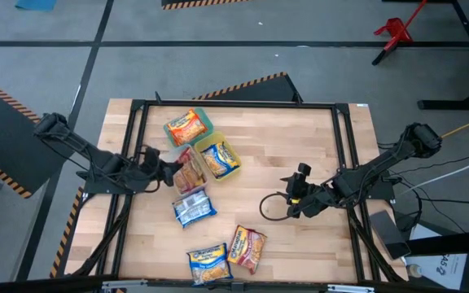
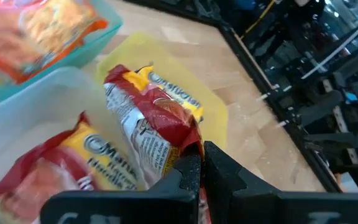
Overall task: Sort Maruchan noodles
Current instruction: Put the right red noodle pack into the transparent bin
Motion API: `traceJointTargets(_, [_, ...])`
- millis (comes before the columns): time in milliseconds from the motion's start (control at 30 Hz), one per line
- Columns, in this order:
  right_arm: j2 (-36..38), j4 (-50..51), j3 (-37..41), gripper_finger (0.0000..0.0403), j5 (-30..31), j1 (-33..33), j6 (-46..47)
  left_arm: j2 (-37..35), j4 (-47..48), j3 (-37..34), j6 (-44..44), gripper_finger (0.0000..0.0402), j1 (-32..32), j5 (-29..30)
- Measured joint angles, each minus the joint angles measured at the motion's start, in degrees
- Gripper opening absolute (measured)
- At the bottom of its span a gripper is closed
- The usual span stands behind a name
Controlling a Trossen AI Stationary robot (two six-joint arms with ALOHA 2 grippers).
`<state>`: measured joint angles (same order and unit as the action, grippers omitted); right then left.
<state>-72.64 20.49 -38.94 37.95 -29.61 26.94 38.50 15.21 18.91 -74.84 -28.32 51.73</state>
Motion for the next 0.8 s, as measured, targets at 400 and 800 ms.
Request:
traceJointTargets(400, [0.0, 0.0, 0.0, 0.0207, -1.2, 0.0, 0.0, 0.0, 3.3, -2.0, -0.7, 0.005, 0.1, -2.2])
traceJointTargets(800, [0.0, 0.0, 0.0, 0.0207, -5.6, 0.0, -0.2, -3.2, 8.1, -2.0, 6.2, 0.0128, 0.1, -8.4])
